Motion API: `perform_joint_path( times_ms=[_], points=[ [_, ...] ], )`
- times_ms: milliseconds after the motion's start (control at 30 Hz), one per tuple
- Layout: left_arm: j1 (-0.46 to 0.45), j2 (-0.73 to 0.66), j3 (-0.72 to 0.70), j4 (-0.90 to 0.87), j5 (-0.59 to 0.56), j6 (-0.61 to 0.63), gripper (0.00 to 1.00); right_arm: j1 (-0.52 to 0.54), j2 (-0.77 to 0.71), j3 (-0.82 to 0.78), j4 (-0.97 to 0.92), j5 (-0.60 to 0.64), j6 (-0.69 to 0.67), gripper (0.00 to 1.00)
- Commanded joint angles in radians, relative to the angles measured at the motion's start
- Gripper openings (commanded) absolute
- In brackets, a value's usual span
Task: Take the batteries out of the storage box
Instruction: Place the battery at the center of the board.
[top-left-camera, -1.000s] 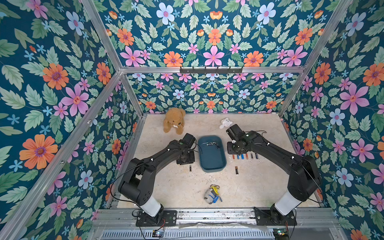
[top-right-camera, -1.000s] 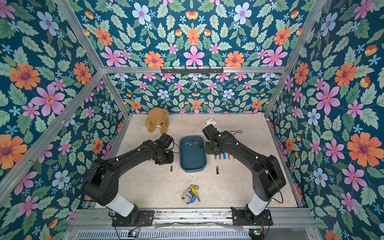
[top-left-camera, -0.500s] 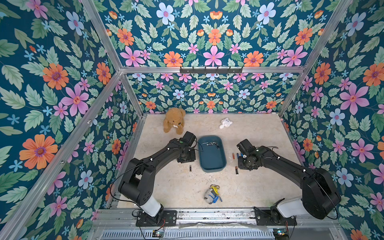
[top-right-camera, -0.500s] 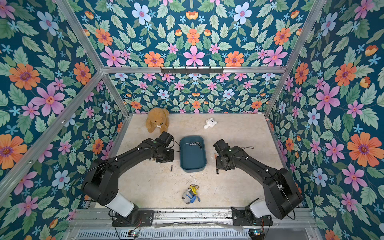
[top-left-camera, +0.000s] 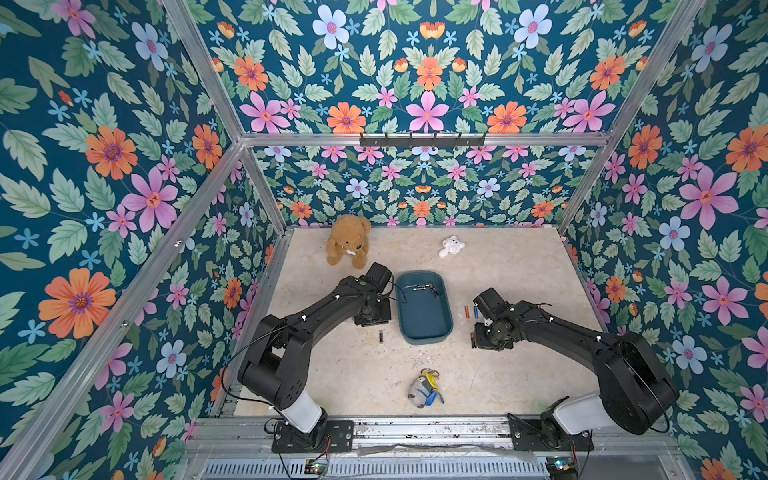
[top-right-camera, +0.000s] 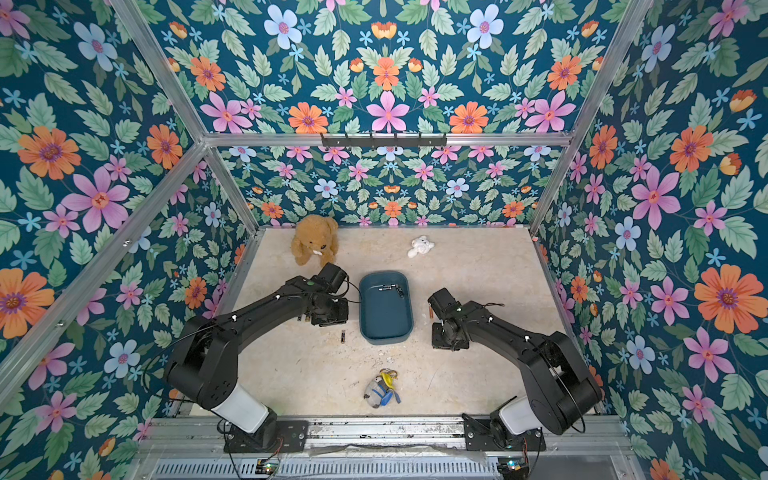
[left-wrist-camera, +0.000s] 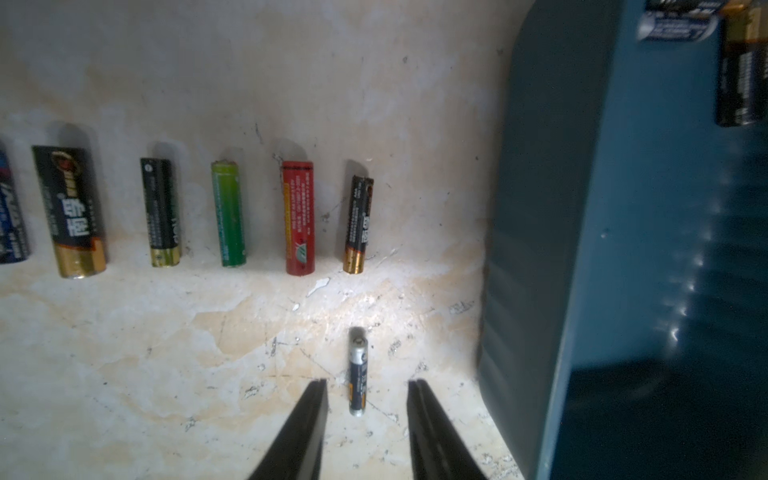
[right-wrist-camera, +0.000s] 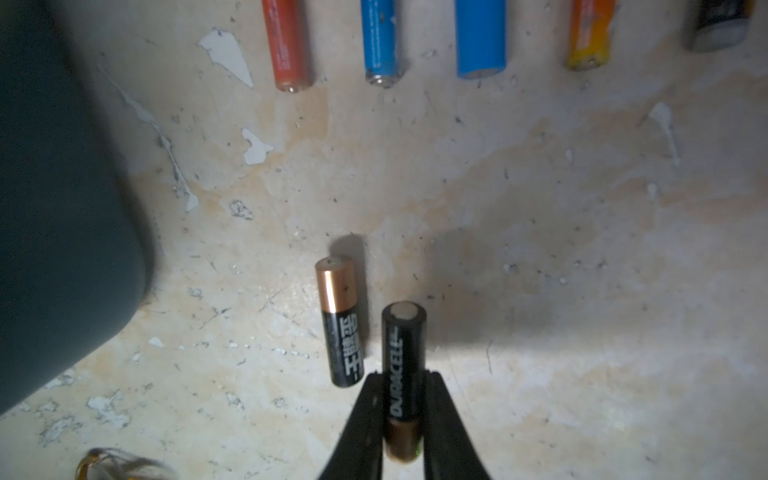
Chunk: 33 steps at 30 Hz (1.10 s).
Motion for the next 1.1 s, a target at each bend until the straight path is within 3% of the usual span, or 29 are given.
perform_joint_path(
  times_ms=[0, 1067],
  points=[
    [0.001, 0.003, 0.003, -0.017, -0.008, 0.009, 0.39, 0.001, 0.011, -0.006, 0.005, 0.005, -0.024, 0.2],
    [0.0, -0.016, -0.035, -0.005, -0.004, 0.002, 0.39, -0.022, 0.11, 0.03, 0.022, 0.059, -0.095, 0.2]
  ],
)
